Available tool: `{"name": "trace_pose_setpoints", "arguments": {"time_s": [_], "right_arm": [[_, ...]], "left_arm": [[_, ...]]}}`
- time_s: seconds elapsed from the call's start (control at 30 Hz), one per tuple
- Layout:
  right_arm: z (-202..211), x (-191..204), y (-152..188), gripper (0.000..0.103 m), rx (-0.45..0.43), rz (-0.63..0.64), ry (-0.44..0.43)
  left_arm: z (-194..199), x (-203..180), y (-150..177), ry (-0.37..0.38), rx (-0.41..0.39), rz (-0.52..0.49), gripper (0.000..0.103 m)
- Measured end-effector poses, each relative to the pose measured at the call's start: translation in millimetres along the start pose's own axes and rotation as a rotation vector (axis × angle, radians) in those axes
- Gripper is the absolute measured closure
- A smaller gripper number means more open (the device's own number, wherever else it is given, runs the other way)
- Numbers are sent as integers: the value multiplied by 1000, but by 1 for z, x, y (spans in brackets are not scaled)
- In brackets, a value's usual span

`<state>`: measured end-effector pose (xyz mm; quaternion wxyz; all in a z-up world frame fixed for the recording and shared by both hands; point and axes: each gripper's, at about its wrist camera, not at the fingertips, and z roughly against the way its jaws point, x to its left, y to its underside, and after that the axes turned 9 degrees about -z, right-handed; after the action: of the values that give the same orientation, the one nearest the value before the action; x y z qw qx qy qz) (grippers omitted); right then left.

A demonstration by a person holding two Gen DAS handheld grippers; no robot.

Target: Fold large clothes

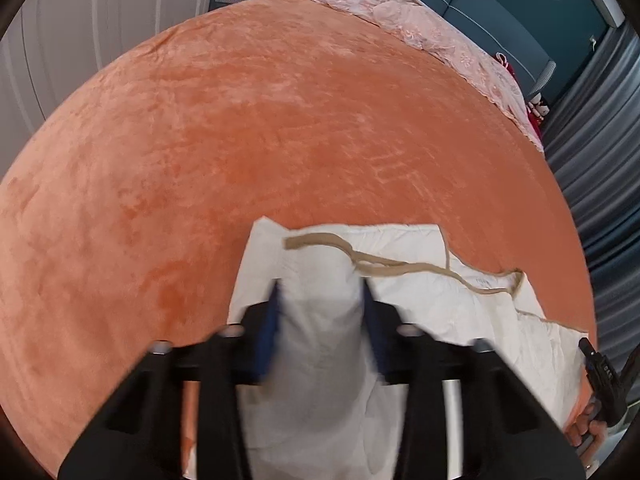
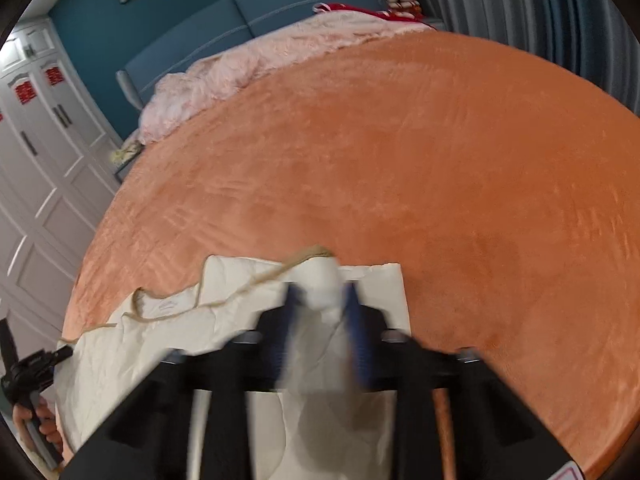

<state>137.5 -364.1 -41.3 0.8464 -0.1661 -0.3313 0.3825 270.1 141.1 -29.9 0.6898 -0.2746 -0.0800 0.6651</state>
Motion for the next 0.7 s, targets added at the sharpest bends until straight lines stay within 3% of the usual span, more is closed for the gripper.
{"name": "trace_pose_setpoints", "arguments": {"time_s": [0.03, 0.13, 0.27, 0.47, 0.7], "right_arm": [[-1, 0, -1, 94, -6, -10, -5], [-3, 3, -8, 95, -45, -32, -14], [-16, 6, -15, 96, -59, -35, 19], [-57, -10, -5, 96, 3, -72, 75], [-82, -18, 8, 94, 16, -86, 63]], "left_arm": [[0, -1, -2, -8, -7, -6, 84], [-5, -9, -13, -55, -30, -35, 88], [-21, -12, -21, -104, -20, -36, 88], [-60, -8, -14, -166, 8, -48, 85], [-76, -8, 2, -200, -65, -53, 80]]}}
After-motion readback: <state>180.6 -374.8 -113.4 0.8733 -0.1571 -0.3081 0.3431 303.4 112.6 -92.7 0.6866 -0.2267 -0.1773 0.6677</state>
